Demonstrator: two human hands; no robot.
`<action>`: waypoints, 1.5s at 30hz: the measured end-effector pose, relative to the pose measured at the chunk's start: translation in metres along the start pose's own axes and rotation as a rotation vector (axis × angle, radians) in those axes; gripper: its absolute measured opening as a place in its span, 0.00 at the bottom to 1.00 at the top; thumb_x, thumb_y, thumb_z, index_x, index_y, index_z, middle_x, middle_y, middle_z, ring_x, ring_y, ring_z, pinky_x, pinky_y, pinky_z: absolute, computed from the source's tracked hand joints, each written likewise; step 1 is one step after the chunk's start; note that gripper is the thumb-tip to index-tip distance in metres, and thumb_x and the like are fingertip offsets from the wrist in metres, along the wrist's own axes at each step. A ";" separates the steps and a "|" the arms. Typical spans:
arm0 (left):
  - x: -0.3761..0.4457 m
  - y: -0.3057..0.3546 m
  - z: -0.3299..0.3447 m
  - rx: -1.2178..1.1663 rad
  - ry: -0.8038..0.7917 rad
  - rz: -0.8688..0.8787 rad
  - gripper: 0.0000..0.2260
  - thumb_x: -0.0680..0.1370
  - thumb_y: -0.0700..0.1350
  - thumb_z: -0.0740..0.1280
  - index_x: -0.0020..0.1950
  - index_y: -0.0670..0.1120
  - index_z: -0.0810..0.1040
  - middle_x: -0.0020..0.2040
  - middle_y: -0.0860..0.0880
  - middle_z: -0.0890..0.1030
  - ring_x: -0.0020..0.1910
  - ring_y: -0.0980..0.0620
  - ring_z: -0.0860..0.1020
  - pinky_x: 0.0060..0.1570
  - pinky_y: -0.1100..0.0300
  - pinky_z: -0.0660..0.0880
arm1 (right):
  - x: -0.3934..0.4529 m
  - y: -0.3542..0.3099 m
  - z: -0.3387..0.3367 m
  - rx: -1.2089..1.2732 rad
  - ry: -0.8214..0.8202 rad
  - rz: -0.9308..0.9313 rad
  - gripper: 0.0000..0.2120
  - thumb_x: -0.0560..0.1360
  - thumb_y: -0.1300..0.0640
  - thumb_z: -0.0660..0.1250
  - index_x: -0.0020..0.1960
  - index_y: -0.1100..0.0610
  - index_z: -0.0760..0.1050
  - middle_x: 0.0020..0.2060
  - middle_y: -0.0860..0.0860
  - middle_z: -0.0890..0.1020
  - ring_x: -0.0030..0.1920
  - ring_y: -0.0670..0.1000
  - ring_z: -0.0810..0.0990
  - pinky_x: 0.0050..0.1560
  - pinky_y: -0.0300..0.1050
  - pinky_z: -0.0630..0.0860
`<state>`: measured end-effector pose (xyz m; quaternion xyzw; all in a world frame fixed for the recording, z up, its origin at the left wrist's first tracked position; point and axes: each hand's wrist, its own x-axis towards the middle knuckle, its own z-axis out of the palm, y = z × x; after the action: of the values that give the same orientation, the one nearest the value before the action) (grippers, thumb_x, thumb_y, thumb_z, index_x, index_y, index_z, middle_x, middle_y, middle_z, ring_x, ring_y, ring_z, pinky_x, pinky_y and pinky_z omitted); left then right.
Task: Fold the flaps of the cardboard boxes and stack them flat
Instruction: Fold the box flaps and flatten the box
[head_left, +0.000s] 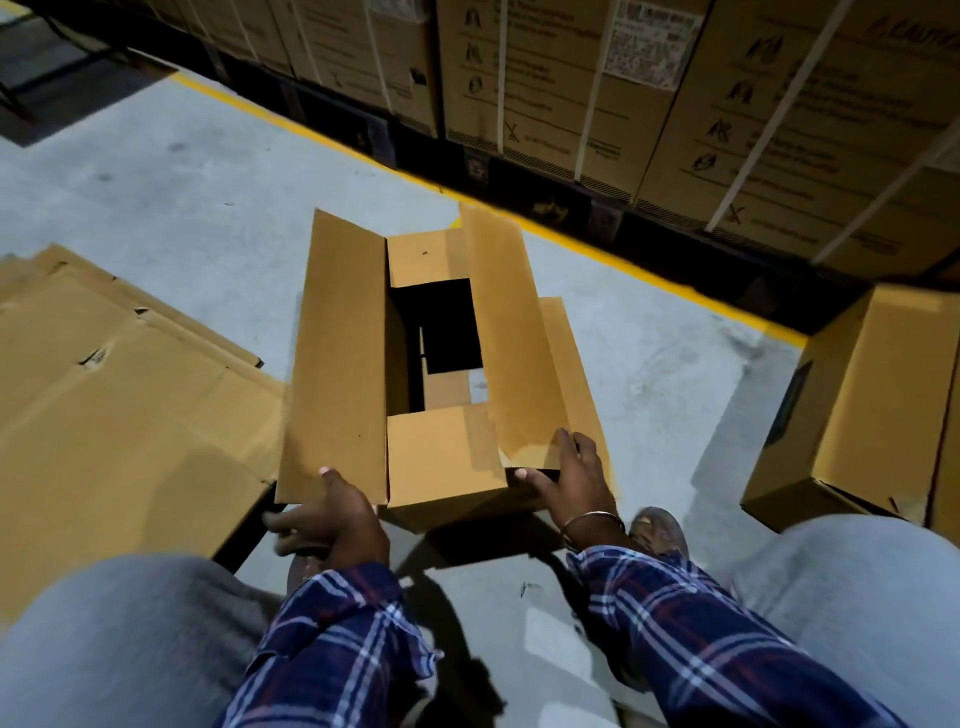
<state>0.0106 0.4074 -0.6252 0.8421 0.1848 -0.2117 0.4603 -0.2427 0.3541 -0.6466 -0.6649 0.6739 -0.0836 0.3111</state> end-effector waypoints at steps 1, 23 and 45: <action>0.001 0.003 0.002 0.003 0.068 0.121 0.38 0.75 0.48 0.71 0.81 0.50 0.56 0.77 0.41 0.60 0.73 0.38 0.66 0.72 0.40 0.64 | -0.002 0.002 -0.001 0.041 0.010 -0.014 0.38 0.77 0.37 0.67 0.79 0.54 0.59 0.76 0.53 0.61 0.74 0.57 0.64 0.68 0.52 0.71; 0.016 -0.007 0.034 0.898 -0.276 0.444 0.38 0.80 0.65 0.62 0.84 0.48 0.51 0.83 0.38 0.50 0.82 0.37 0.48 0.77 0.33 0.50 | 0.047 0.030 -0.051 0.124 0.585 0.615 0.42 0.75 0.66 0.67 0.82 0.59 0.49 0.81 0.57 0.52 0.80 0.61 0.53 0.77 0.63 0.57; 0.041 -0.016 0.092 0.437 -0.750 0.241 0.38 0.79 0.69 0.64 0.83 0.56 0.54 0.82 0.46 0.62 0.77 0.38 0.65 0.74 0.39 0.65 | 0.103 0.016 0.007 0.455 -0.104 0.484 0.45 0.71 0.22 0.57 0.76 0.52 0.67 0.73 0.56 0.73 0.69 0.62 0.73 0.70 0.61 0.68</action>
<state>0.0194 0.3414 -0.7026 0.8002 -0.1431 -0.4813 0.3280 -0.2446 0.2601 -0.6927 -0.4023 0.7596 -0.1217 0.4963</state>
